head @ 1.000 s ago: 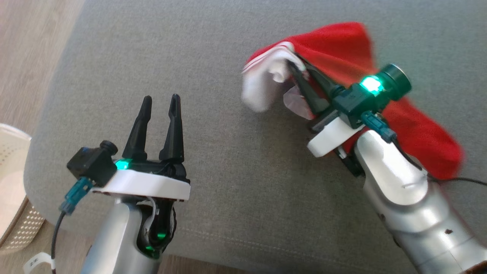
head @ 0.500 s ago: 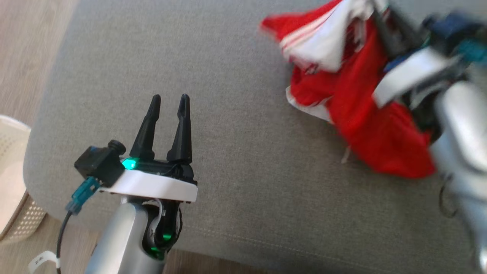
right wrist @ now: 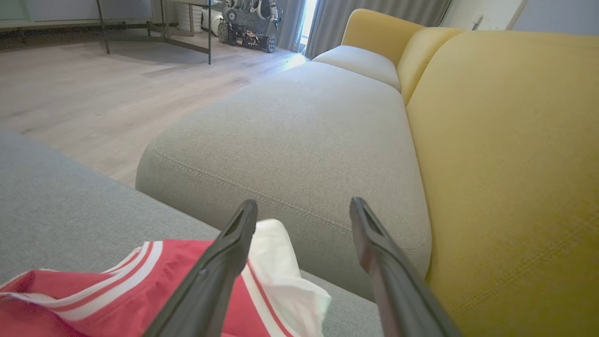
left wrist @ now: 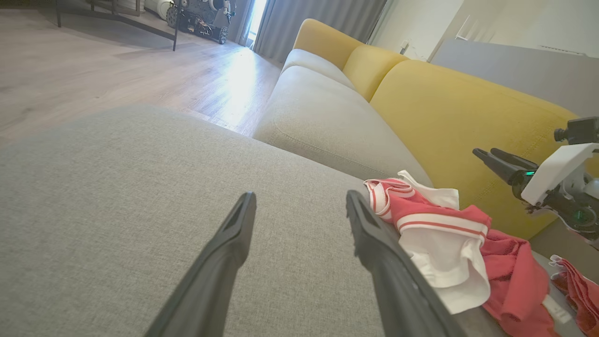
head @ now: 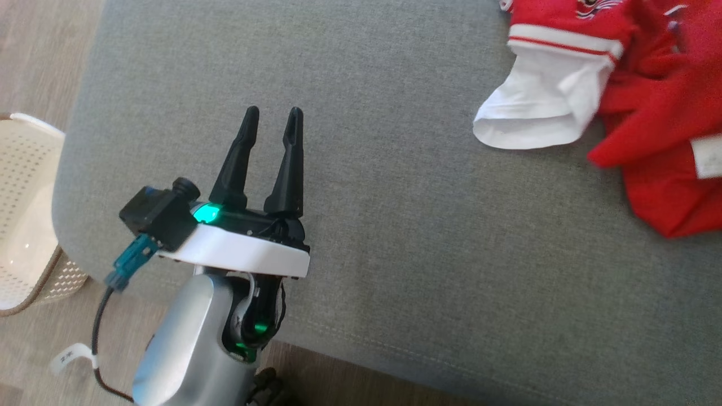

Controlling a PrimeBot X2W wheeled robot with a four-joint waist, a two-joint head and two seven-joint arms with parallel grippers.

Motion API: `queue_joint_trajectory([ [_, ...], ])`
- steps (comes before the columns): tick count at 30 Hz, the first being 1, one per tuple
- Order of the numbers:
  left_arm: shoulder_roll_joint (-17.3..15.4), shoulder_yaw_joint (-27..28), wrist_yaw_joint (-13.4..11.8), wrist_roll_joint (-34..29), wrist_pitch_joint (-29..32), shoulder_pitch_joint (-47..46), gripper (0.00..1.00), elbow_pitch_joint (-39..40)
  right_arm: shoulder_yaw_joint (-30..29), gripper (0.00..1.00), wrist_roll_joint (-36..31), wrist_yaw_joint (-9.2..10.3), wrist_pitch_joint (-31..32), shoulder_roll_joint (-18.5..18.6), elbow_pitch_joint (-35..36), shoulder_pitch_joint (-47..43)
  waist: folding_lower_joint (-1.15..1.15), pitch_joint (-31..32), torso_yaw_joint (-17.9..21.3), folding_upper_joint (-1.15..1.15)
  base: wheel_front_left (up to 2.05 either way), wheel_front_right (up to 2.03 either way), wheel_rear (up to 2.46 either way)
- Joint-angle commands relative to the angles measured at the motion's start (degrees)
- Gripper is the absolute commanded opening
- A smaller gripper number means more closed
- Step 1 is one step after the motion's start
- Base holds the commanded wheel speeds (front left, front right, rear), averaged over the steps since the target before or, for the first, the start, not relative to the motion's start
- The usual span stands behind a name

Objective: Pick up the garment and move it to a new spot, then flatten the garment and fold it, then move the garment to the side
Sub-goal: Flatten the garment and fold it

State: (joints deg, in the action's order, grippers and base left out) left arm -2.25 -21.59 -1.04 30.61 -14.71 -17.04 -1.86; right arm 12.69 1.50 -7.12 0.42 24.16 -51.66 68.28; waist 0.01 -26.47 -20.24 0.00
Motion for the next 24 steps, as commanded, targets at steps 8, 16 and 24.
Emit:
queue_joint_trajectory([
  [8, -0.63, 2.78, -0.22, -0.98, -0.29, -1.0, 1.0, 1.26, -2.61, 1.0, -4.04, -0.36, -10.72, -8.41, -3.94, -1.81, -0.01, 3.01, 4.7, 0.0, 0.0, 0.0, 0.0],
  [16, -0.63, 4.5, 0.38, -3.12, -0.29, 0.08, 1.0, 0.45, -2.12, 1.0, 0.87, -0.36, -14.46, -11.91, -0.37, -9.95, -0.01, 7.77, 9.99, 0.0, 0.0, 0.0, 0.0],
  [24, -0.63, 6.08, 0.85, -5.03, -0.29, 2.37, 1.0, -0.03, -2.6, 1.0, 4.58, -0.36, -15.22, -13.39, 10.89, -24.04, -0.01, 12.92, 15.15, 0.0, 0.0, 0.0, 0.0],
])
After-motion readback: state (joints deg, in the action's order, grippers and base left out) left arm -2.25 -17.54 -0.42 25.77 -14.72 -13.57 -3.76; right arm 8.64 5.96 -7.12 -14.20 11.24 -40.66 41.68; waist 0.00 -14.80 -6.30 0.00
